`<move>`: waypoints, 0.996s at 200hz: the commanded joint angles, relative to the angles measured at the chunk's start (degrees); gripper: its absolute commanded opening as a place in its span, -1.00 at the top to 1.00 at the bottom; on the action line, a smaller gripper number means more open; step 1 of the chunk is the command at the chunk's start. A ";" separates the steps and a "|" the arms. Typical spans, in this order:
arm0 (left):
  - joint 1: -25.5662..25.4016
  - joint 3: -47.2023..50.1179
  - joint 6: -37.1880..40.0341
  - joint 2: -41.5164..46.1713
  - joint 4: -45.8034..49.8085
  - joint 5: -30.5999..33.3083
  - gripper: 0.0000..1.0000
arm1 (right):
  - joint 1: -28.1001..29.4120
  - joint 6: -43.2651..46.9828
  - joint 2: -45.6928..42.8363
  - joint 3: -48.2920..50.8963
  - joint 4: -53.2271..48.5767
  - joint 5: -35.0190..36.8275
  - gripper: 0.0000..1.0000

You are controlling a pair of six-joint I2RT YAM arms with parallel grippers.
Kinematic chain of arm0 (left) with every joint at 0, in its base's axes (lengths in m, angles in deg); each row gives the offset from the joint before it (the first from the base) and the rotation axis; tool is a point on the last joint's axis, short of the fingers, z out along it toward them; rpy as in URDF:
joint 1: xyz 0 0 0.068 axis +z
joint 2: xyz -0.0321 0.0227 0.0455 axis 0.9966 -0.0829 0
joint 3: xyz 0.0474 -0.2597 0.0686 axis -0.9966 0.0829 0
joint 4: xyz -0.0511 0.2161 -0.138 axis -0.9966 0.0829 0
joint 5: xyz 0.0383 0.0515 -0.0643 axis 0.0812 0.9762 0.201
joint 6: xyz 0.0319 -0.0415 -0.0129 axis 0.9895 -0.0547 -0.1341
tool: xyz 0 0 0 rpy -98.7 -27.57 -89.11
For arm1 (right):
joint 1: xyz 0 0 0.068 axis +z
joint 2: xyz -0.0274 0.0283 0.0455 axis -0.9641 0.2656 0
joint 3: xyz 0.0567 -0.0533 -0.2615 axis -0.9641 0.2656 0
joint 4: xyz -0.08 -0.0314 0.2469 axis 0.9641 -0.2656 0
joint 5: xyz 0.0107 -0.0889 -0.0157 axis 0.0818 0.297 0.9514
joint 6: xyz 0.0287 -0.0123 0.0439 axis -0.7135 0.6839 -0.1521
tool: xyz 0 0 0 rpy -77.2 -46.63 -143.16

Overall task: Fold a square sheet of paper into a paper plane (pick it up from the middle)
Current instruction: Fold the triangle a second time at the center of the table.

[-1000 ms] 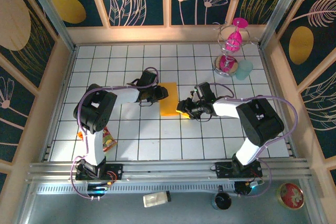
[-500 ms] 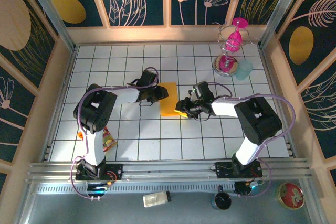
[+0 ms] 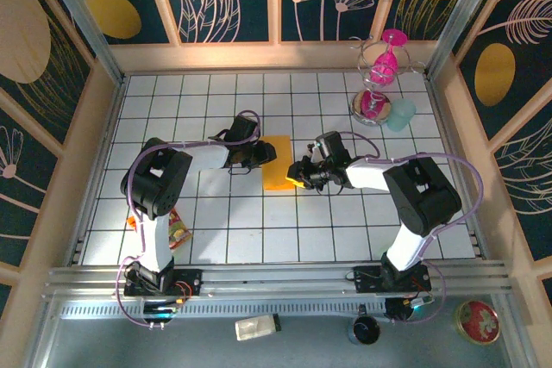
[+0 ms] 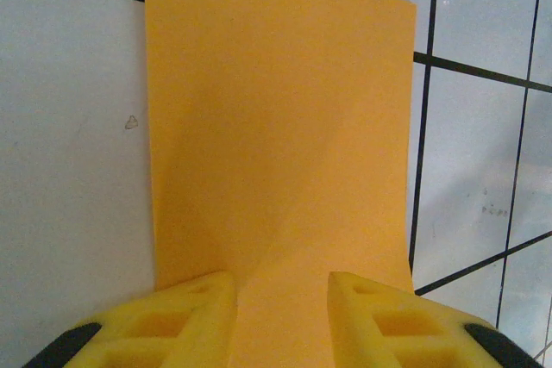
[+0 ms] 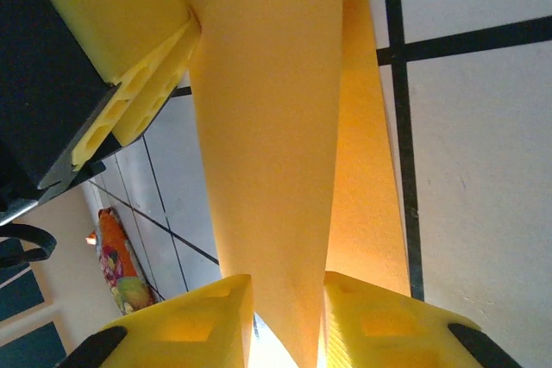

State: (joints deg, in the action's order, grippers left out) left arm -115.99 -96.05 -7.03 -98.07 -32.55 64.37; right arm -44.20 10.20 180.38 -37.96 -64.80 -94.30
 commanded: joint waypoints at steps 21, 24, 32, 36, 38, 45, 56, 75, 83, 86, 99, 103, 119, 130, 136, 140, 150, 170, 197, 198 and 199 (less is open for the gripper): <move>0.25 0.19 1.35 -0.51 1.97 -0.34 0.33 | 0.28 0.01 -0.13 -0.39 -0.92 2.15 0.63; 0.31 0.12 1.39 -0.39 1.97 -0.35 0.32 | 0.28 0.00 -0.15 -0.35 -0.93 2.20 0.66; 0.30 -0.17 1.53 -0.09 2.06 -0.43 0.33 | 0.28 0.02 -0.17 -0.40 -1.14 2.25 0.74; 0.32 -0.47 1.76 0.11 2.32 -0.44 0.33 | 0.29 0.10 -0.14 -0.36 -1.30 2.33 0.79; 0.33 -0.74 1.92 0.25 2.43 -0.44 0.32 | 0.28 0.10 -0.20 -0.39 -1.32 2.33 0.80; 0.48 -1.82 2.63 0.63 3.25 -0.23 0.33 | 0.36 0.19 -0.26 -0.28 -1.41 2.40 0.87; 0.68 -3.99 4.04 1.07 4.78 0.44 0.32 | 0.28 0.41 -0.56 -0.13 -1.79 2.75 0.95; 1.37 -7.47 5.77 0.77 6.53 1.53 0.33 | 0.20 0.80 -1.27 0.43 -2.34 2.86 1.00; 1.75 -8.41 6.01 0.17 6.88 1.75 0.35 | 0.15 1.04 -1.54 0.61 -2.54 2.78 1.00; 1.80 -8.60 6.04 -0.10 6.97 1.76 0.36 | 0.11 1.11 -1.69 0.65 -2.66 2.78 1.00; 2.09 -8.84 6.05 -1.19 6.92 1.93 0.42 | 0.04 1.30 -2.22 0.82 -3.14 2.81 1.00; 2.17 -8.85 6.05 -1.46 6.85 1.98 0.44 | 0.04 1.39 -2.41 0.83 -3.24 2.78 1.00; 2.27 -8.68 5.96 -2.40 6.76 1.82 0.50 | 0.02 1.34 -3.14 1.01 -3.30 2.86 1.00; 2.35 -8.59 6.03 -2.84 6.84 1.94 0.54 | 0.02 1.34 -3.23 0.97 -3.52 2.78 1.00; 2.40 -8.52 6.10 -3.00 6.84 1.95 0.56 | 0.00 1.46 -3.34 0.92 -3.60 2.62 1.00; 2.43 -8.50 6.13 -3.17 6.88 1.98 0.58 | 0.02 1.49 -3.29 0.92 -3.60 2.60 1.00; 2.44 -8.34 6.13 -3.64 6.88 2.28 0.61 | 0.02 1.45 -3.34 0.92 -3.71 2.44 1.00; 2.53 -8.02 6.05 -4.66 6.74 1.81 0.62 | 0.02 1.71 -3.13 0.97 -3.41 2.02 1.00; 2.53 -7.15 5.57 -5.76 5.97 0.91 0.64 | 0.19 2.23 -1.80 0.17 -1.39 1.16 1.00; 2.57 -7.12 5.54 -5.77 5.99 0.94 0.64 | 0.24 2.27 -1.80 0.11 -1.27 1.13 1.00; 2.59 -7.11 5.53 -5.81 5.95 0.91 0.64 | 0.26 2.24 -1.71 0.07 -1.16 1.08 1.00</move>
State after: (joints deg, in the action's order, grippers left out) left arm -113.65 -104.11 -1.82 -102.36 -26.94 66.10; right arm -44.22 10.97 178.92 -37.68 -66.92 -92.00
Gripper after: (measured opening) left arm 0.184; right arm 0.048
